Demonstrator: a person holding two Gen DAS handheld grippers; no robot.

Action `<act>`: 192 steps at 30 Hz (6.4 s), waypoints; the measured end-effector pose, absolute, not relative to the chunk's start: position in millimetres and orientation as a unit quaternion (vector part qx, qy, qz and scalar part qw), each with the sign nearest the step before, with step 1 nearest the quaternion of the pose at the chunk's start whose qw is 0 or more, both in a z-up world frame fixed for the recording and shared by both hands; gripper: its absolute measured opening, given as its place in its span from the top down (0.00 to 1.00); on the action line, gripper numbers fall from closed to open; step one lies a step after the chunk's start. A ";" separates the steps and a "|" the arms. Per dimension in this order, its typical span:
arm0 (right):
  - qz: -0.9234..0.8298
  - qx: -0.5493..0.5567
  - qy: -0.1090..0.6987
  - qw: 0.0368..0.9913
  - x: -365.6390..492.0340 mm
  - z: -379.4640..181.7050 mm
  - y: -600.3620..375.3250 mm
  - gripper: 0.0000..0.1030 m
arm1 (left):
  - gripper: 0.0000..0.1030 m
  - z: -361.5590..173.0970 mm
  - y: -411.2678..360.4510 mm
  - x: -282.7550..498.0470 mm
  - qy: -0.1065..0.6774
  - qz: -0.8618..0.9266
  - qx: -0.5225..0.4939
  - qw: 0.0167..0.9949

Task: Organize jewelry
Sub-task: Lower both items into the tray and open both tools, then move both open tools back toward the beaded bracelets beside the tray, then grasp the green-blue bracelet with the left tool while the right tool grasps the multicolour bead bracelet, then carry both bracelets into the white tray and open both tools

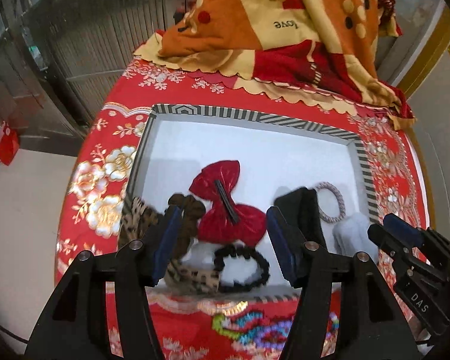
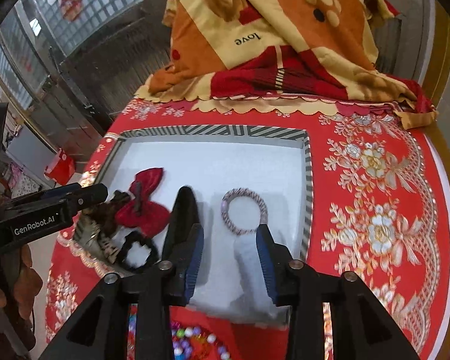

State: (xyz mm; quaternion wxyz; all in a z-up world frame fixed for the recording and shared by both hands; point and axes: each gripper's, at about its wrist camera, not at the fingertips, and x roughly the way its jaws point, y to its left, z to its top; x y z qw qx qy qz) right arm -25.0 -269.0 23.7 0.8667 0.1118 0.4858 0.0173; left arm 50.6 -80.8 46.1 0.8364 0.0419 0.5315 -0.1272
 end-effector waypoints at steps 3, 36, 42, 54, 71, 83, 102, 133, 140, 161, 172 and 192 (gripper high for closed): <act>0.016 0.111 0.479 0.871 -45.3 31.4 -264.5 0.66 | 0.43 53.4 -77.8 32.4 0.526 -0.127 0.042 0.840; 0.052 0.097 0.474 0.874 -169.0 48.7 -243.9 0.63 | 0.43 74.7 -69.3 -116.4 0.504 -0.087 0.045 0.858; 0.058 0.094 0.479 0.871 -173.8 44.5 -244.3 0.63 | 0.43 72.0 -68.4 -122.7 0.508 -0.081 0.045 0.856; 0.071 0.096 0.510 0.852 -172.5 13.8 -244.1 0.63 | 0.43 44.7 -30.5 -111.9 0.551 -0.048 0.000 0.833; 0.134 0.083 0.542 0.825 -126.0 -46.7 -203.5 0.69 | 0.43 0.8 -23.8 -91.8 0.598 -0.066 0.025 0.798; 0.131 0.091 0.545 0.823 -121.9 -54.3 -212.8 0.90 | 0.43 -21.6 -24.1 -53.6 0.621 -0.064 0.014 0.781; 0.098 0.173 0.510 0.837 -141.6 -25.7 -251.0 0.90 | 0.88 -50.0 -60.8 -22.5 0.623 -0.102 0.058 0.773; 0.114 0.181 0.433 0.876 -144.6 54.3 -273.4 0.90 | 0.88 81.0 -17.3 -44.4 0.537 -0.129 -0.028 0.833; 0.114 0.166 0.427 0.881 -126.3 65.8 -270.2 0.90 | 0.88 99.9 -22.7 -31.2 0.519 -0.132 -0.017 0.844; 0.102 0.140 0.438 0.882 -42.0 68.2 -265.4 0.90 | 0.88 95.3 -60.5 47.1 0.510 -0.133 0.052 0.848; 0.092 0.137 0.456 0.874 9.7 53.7 -271.9 0.90 | 0.88 78.6 -72.9 105.9 0.522 -0.122 0.063 0.842; 0.086 0.153 0.503 0.846 100.8 -0.5 -269.7 0.90 | 0.88 12.6 -53.7 165.4 0.572 -0.079 0.044 0.815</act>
